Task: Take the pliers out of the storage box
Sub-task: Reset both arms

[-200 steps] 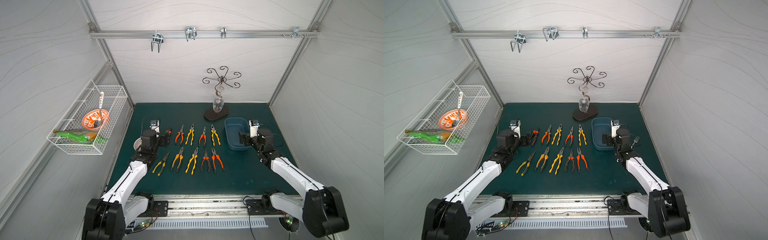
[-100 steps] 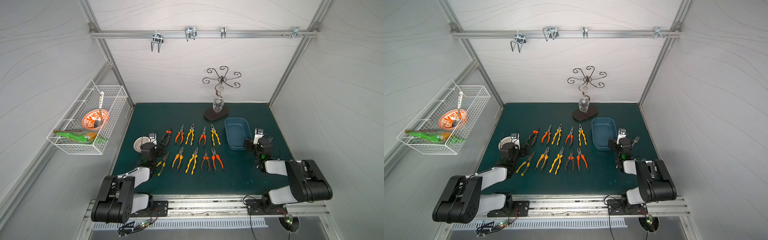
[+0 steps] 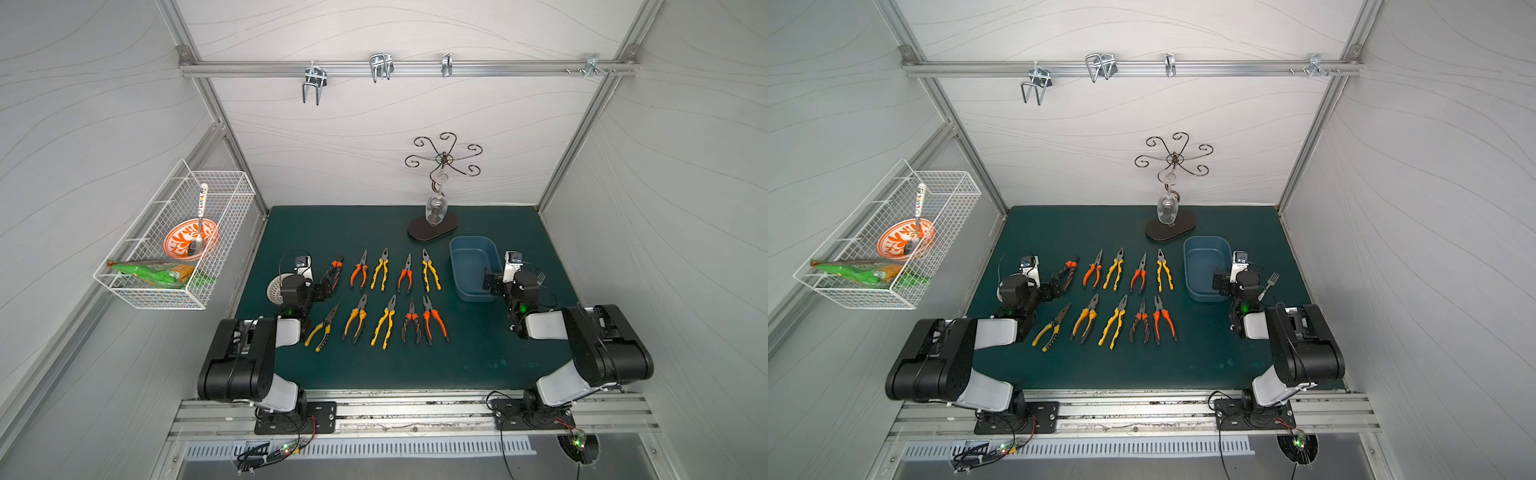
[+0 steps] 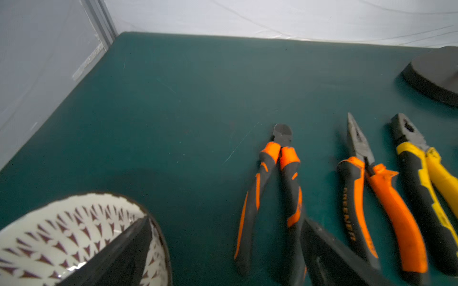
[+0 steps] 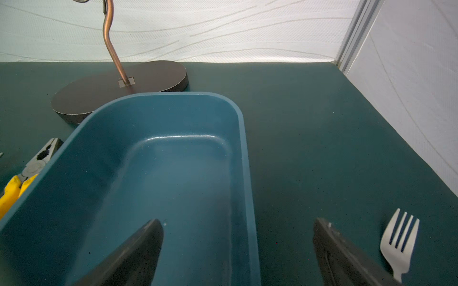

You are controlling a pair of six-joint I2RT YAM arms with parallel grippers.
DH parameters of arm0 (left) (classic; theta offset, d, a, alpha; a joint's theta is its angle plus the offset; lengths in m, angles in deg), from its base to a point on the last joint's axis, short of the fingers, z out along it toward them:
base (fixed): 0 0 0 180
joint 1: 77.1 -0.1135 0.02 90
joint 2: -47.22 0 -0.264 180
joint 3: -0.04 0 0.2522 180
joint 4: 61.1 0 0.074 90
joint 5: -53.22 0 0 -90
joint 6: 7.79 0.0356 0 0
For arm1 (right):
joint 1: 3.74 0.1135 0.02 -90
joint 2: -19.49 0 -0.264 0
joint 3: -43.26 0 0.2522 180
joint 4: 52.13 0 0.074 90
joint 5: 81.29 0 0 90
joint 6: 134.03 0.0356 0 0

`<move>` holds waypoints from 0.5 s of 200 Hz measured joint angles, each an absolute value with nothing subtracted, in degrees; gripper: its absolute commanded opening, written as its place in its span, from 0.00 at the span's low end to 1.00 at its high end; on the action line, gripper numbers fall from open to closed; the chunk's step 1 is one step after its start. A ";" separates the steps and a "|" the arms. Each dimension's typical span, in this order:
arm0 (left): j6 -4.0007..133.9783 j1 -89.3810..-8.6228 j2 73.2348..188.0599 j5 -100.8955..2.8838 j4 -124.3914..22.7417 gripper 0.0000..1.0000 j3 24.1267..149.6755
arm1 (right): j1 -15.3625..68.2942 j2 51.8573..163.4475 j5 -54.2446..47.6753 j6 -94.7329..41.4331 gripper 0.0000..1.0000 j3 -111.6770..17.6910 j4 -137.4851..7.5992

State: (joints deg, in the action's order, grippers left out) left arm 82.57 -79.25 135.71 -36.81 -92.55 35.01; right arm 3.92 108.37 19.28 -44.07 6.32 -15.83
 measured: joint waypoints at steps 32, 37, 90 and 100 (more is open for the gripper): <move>82.00 -79.32 135.92 -36.74 -92.38 1.00 35.82 | 3.60 108.61 18.12 -44.07 0.99 5.01 -18.15; 81.94 -79.32 135.92 -36.70 -92.40 1.00 36.01 | 3.49 108.61 17.80 -44.07 0.99 5.01 -18.37; 81.45 -79.32 135.92 -36.61 -92.40 1.00 36.52 | 3.07 108.61 16.77 -44.05 0.99 5.01 -19.68; 81.41 -79.32 135.92 -36.61 -92.40 1.00 36.52 | 3.07 108.61 16.72 -44.02 0.99 5.01 -19.79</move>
